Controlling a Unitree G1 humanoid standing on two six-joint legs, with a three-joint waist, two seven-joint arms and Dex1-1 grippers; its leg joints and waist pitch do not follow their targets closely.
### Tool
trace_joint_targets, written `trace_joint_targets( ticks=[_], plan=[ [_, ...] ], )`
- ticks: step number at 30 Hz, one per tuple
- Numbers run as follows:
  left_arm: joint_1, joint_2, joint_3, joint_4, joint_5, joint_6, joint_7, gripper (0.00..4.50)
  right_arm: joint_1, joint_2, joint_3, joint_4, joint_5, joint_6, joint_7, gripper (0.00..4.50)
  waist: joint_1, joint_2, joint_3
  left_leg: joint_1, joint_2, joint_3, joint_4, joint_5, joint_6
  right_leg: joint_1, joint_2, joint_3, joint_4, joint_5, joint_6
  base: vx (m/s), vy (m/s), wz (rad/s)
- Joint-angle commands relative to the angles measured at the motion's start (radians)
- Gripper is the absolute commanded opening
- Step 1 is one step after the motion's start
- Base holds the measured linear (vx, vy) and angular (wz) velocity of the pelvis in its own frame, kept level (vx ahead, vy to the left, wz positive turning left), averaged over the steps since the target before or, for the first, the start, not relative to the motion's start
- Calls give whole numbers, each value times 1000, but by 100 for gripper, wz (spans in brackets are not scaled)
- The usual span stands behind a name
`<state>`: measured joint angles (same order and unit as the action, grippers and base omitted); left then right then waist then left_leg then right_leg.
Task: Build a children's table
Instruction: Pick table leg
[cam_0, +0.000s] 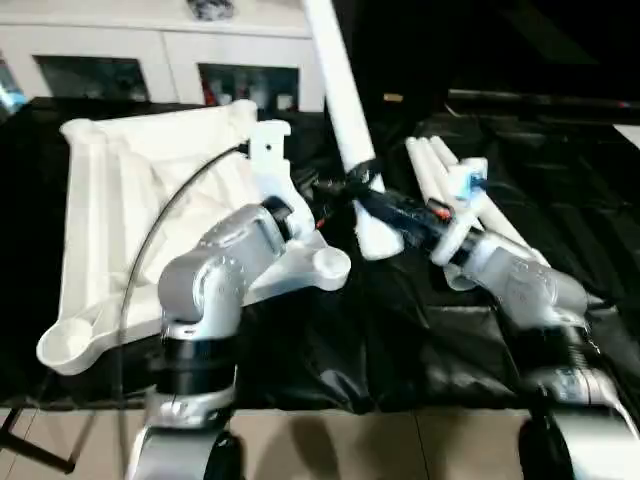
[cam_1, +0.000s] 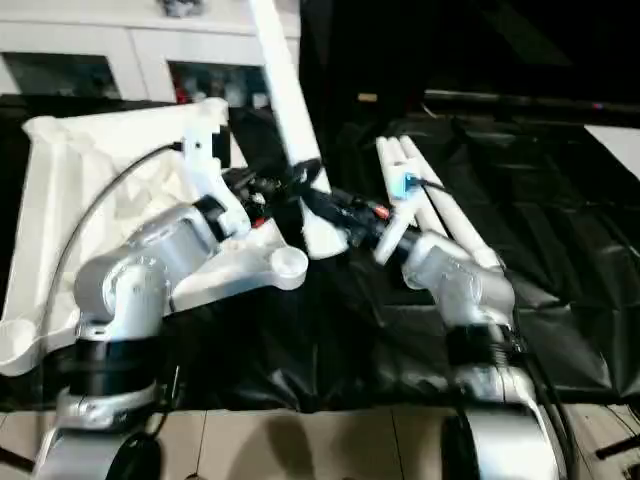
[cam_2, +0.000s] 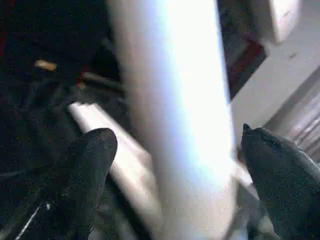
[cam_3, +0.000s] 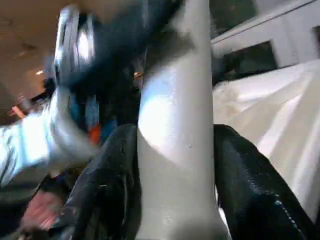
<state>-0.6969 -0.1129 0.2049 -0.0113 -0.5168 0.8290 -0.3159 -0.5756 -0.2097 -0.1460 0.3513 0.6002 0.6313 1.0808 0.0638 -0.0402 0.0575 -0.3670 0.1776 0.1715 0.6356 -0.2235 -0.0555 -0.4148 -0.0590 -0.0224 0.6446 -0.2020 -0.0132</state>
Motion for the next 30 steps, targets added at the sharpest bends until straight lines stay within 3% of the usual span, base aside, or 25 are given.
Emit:
trace_joint_targets(
  ticks=[1,3,6,7,8,9,15,20,23,30],
  plan=[
    [-14,-17,21,-12,-40,40,20,450,7,-10,-4,-63,26,21,8,193,6,-8,-68,3,40,-10,-72,-29,83,67,-69,33,-80,-81,-277,0,0,0],
    [-19,-30,40,-35,-90,66,43,450,21,-12,-5,-101,41,46,-9,193,6,-11,-68,0,39,-12,-72,-20,82,69,-68,33,-79,-83,-267,0,0,0],
    [-19,-30,41,-44,-99,70,47,450,23,-14,-3,-109,45,52,-16,193,3,-10,-68,1,40,-11,-72,-17,89,65,-68,32,-81,-88,-261,0,0,0],
    [-19,-29,41,-45,-100,70,48,450,24,-15,-2,-110,47,53,-17,193,3,-15,-67,1,40,-11,-72,-17,91,65,-67,32,-83,-94,-259,0,0,0],
    [-19,-30,46,-51,-110,76,55,432,28,-17,2,-121,51,60,-20,193,4,-12,-67,1,41,-12,-72,-8,88,65,-69,31,-81,-95,-257,0,0,0],
    [-19,-31,50,-56,-115,83,61,421,30,-18,6,-128,53,67,-23,193,3,-19,-68,1,41,-11,-72,-4,90,65,-68,31,-81,-90,-256,0,0,0],
    [-20,-34,64,-62,-122,123,136,370,35,-21,22,-151,40,77,-38,193,4,-17,-69,1,42,-11,-71,25,97,65,-69,29,-78,-51,-260,0,0,0],
    [-31,-42,68,-44,-68,115,230,320,39,-15,50,-176,3,45,-67,193,5,-15,-70,1,46,-11,-69,63,111,66,-71,25,-72,8,-268,0,0,0],
    [-35,-65,88,-39,-53,101,312,303,36,2,72,-189,-40,9,-123,193,3,-15,-70,-1,47,-10,-70,56,96,68,-73,24,-74,-4,-266,0,0,0],
    [-40,-86,100,-54,-55,94,389,242,26,23,83,-189,-68,-14,-190,193,2,-11,-69,0,47,-10,-73,33,73,68,-71,23,-75,-12,-259,0,0,0]
  ],
)
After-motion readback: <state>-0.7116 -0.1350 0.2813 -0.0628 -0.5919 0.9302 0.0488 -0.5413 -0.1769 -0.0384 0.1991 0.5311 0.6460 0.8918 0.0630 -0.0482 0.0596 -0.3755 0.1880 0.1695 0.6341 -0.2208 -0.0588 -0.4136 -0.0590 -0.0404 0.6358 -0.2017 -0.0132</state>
